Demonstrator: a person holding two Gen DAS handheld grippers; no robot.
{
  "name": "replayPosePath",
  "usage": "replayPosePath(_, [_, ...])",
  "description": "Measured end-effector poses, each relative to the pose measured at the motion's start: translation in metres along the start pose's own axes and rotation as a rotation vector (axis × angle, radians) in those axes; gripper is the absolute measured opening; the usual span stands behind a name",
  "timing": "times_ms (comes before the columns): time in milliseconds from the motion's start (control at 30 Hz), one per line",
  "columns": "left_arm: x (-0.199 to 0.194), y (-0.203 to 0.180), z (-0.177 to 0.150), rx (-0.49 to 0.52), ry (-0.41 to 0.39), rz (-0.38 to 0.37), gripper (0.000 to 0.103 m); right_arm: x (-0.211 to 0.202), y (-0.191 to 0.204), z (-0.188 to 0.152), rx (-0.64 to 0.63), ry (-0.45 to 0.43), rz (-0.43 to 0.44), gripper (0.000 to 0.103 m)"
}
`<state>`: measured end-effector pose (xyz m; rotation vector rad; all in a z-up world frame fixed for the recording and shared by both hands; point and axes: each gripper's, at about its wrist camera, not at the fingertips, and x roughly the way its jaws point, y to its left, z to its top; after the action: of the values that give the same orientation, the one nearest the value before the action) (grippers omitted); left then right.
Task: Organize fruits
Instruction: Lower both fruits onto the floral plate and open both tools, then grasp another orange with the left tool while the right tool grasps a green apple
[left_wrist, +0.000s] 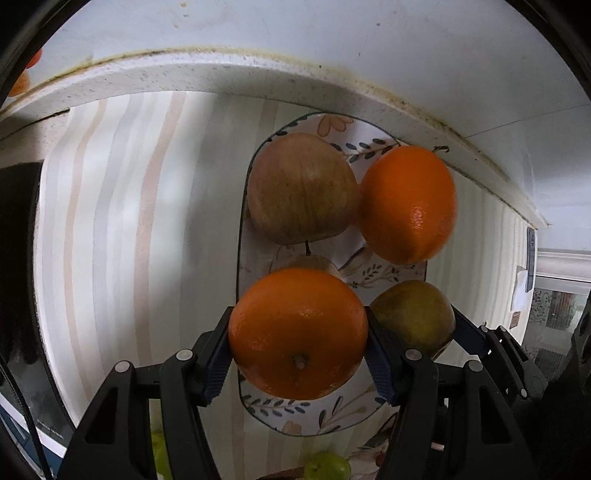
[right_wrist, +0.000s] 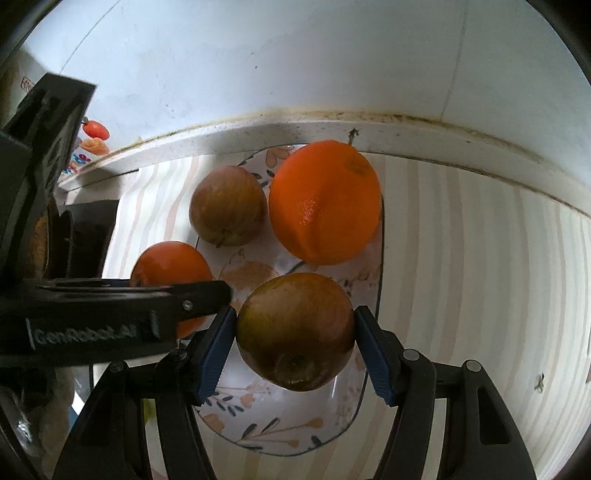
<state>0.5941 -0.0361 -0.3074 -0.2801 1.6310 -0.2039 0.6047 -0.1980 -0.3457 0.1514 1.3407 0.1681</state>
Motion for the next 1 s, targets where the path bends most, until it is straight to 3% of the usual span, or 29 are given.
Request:
replayPosePath(200, [0.008,-0.005,0.003,0.008,-0.002,0.036,0.061,0.007,0.001,0.002,-0.008,0.003,0.006,0.067])
replayPosePath(467, [0.021,-0.007,0.009,0.001,0.008,0.08,0.062,0.016,-0.015,-0.002,0.057,0.026,0.076,0.069])
replayPosePath(767, [0.022,-0.007,0.012,-0.012,0.021,0.07,0.062,0.003,-0.023,-0.003,0.103,0.014,0.041,0.089])
replayPosePath(1000, [-0.002,-0.013,0.01,0.018,-0.033,0.098,0.084,-0.013,-0.031,-0.012,0.145,0.022,-0.018,0.097])
